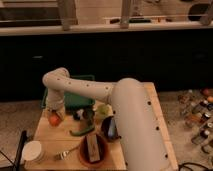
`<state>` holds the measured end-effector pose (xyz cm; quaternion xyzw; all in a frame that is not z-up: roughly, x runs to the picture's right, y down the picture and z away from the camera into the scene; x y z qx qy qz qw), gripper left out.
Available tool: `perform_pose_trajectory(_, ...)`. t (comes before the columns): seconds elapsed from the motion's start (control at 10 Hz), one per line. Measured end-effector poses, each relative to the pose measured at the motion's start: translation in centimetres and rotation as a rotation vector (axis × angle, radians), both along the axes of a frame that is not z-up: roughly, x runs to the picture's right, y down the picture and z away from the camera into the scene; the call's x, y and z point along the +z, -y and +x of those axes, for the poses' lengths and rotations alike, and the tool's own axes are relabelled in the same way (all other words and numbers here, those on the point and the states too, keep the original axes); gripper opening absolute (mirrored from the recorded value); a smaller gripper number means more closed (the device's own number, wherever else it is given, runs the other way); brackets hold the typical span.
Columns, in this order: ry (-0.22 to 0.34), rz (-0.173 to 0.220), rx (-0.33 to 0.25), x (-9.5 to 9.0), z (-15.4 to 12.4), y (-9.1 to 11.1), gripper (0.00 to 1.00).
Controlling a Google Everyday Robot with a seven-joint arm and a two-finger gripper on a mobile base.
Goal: Place apple in table surface
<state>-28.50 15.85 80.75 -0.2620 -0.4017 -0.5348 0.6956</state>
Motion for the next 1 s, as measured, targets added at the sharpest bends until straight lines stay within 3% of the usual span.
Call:
perform_pose_trajectory(0.2, -0.003, -0.009, 0.017, 0.42, 0.53, -0.57, 0.63)
perform_pose_trajectory(0.4, -0.005, -0.01, 0.027, 0.53, 0.77, -0.79, 0.77)
perform_pose_trajectory(1.0, -0.006, -0.016, 0.013, 0.59, 1.04, -0.33, 0.78)
